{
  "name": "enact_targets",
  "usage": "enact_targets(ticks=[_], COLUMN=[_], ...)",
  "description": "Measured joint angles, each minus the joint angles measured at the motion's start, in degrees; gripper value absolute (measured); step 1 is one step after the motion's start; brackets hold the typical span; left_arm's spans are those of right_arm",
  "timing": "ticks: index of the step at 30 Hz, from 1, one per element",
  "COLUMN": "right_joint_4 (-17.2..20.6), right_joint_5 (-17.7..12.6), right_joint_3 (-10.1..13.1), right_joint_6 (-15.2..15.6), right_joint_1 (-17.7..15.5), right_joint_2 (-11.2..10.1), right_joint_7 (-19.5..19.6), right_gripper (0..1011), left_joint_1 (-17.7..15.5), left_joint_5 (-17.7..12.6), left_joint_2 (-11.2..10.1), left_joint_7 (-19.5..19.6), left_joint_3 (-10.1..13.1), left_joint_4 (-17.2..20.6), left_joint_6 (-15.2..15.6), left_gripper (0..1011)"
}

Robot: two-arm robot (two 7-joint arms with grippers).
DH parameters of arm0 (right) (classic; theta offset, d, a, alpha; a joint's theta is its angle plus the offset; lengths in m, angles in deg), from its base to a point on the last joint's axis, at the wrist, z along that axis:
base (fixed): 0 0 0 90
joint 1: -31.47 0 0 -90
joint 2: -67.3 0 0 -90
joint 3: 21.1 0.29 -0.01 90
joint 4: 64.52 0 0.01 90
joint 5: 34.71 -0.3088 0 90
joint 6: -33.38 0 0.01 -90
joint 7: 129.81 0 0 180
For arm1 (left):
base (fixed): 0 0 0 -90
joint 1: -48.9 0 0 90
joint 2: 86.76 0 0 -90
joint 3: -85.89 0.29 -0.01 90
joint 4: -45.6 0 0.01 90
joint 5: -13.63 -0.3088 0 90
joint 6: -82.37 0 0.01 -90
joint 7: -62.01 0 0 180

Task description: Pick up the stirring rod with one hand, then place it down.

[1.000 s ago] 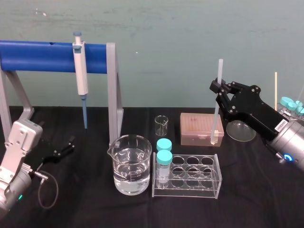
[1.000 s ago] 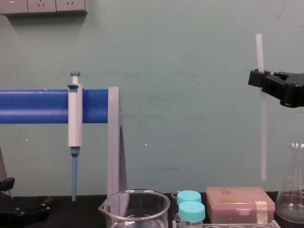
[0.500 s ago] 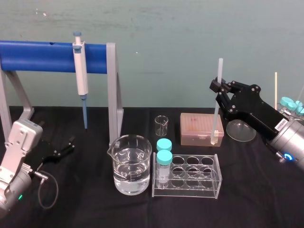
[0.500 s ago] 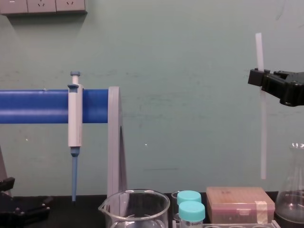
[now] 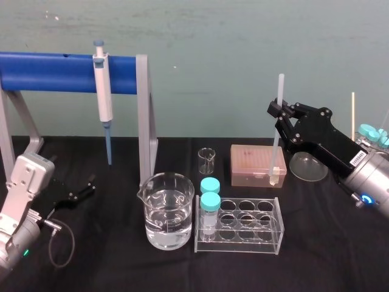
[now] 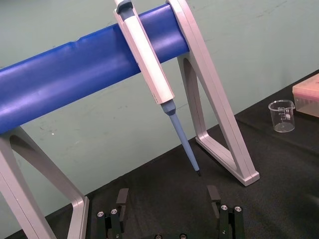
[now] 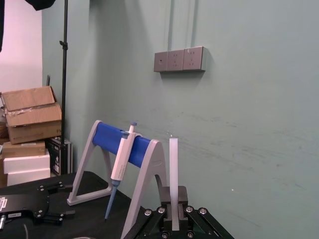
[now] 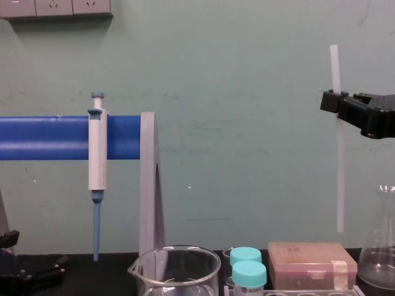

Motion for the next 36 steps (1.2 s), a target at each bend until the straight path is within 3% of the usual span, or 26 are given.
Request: enact_targets(ticks=[24, 36], right_joint_4=[-0.1, 0.1], right_joint_5=[0.0, -4.9], right_joint_3=[-0.1, 0.4], right_joint_6=[-0.3, -1.9], right_joint_1=[-0.2, -3.0], right_joint_2=[0.1, -4.0], right_joint_7=[-0.1, -7.7], right_gripper=[66, 66], left_joint_1=[0.0, 0.0], left_joint_5=[0.0, 0.0], left_joint_2=[0.0, 0.0], left_joint_7=[0.0, 0.0], left_joint_3=[0.0, 0.0], left_joint_4=[0.0, 0.0], left_joint_6=[0.0, 0.0], left_gripper=[1000, 1000])
